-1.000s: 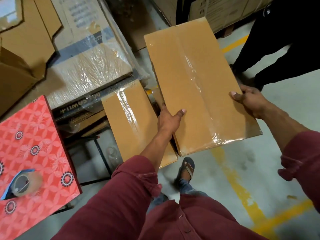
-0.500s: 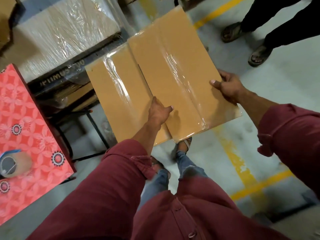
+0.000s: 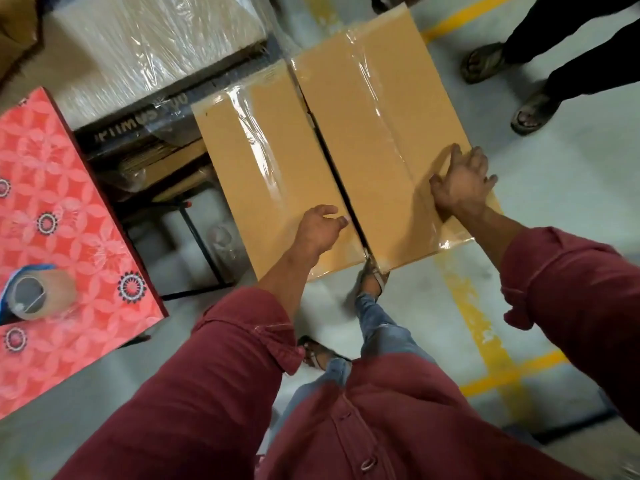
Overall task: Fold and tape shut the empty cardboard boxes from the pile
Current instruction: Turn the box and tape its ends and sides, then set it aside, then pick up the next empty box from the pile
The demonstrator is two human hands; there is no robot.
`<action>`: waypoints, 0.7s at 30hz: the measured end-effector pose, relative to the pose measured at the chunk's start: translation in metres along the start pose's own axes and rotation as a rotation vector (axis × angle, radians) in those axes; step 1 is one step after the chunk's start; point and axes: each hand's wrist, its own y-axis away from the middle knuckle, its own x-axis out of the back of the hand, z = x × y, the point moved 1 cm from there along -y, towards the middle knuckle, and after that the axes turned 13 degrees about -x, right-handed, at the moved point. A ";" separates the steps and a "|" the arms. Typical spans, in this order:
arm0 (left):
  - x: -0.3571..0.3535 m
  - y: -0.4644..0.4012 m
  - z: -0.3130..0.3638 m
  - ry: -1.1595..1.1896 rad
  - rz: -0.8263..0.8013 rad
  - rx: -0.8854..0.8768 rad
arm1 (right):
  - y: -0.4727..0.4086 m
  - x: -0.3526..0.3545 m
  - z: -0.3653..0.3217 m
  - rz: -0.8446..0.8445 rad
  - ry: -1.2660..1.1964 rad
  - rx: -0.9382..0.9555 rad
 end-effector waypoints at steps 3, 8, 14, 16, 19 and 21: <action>0.030 0.026 -0.008 0.038 0.020 -0.013 | 0.036 -0.014 -0.013 0.073 0.038 0.047; 0.090 0.076 -0.041 0.119 0.095 -0.089 | 0.122 -0.031 -0.055 0.032 -0.020 0.202; 0.201 0.166 -0.100 0.242 0.231 -0.315 | 0.270 -0.039 -0.145 -0.087 -0.119 0.508; 0.252 0.202 -0.122 0.305 0.288 -0.380 | 0.325 -0.041 -0.187 -0.107 -0.152 0.597; 0.346 0.247 -0.145 0.343 0.437 -0.460 | 0.406 -0.034 -0.264 -0.155 -0.216 0.774; 0.412 0.271 -0.152 0.344 0.545 -0.501 | 0.454 -0.024 -0.320 -0.145 -0.249 0.900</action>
